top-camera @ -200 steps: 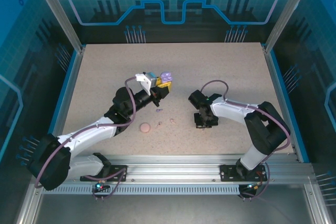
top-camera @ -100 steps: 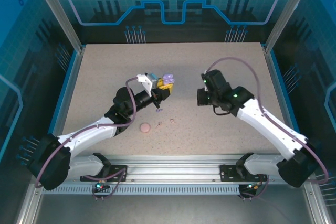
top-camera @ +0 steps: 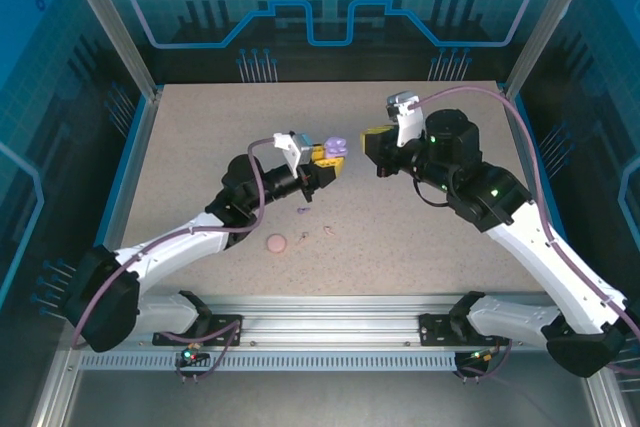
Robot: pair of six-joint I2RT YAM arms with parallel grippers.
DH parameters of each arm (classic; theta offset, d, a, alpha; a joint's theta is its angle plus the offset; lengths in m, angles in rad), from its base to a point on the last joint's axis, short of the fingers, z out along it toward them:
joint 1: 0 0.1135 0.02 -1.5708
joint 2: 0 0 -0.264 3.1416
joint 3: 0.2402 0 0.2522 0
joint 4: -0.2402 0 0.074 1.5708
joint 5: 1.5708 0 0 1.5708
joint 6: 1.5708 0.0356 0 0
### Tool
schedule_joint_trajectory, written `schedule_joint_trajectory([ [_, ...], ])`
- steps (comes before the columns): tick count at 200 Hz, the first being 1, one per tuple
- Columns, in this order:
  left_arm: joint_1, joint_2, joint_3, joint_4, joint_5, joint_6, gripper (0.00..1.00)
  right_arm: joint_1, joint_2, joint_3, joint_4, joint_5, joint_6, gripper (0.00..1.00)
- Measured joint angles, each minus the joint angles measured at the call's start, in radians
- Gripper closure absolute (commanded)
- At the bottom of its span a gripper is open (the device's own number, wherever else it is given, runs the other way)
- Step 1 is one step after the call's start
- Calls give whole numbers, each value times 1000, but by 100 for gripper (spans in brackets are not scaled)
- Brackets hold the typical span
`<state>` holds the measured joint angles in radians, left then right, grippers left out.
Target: Insert wireless bluetooth earbuds into charging case
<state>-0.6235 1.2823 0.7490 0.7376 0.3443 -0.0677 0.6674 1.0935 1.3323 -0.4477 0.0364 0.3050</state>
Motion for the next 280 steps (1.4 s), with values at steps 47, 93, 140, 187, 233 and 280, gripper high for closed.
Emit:
schedule_joint_trajectory([
  [47, -15, 45, 58, 11, 36, 33, 100, 12, -32, -50, 122, -72, -64, 90],
  [93, -39, 70, 82, 62, 39, 97, 100, 34, -65, -76, 179, -60, -117, 90],
  [140, -60, 77, 111, 66, 39, 161, 100, 60, -78, -84, 204, -13, -173, 91],
  [187, -61, 76, 126, 69, 38, 191, 100, 60, -78, -108, 211, 9, -195, 92],
  [233, -62, 72, 126, 68, 38, 201, 100, 60, -77, -124, 211, 21, -195, 92],
  [280, -62, 71, 126, 68, 38, 201, 100, 60, -72, -126, 210, 36, -194, 92],
])
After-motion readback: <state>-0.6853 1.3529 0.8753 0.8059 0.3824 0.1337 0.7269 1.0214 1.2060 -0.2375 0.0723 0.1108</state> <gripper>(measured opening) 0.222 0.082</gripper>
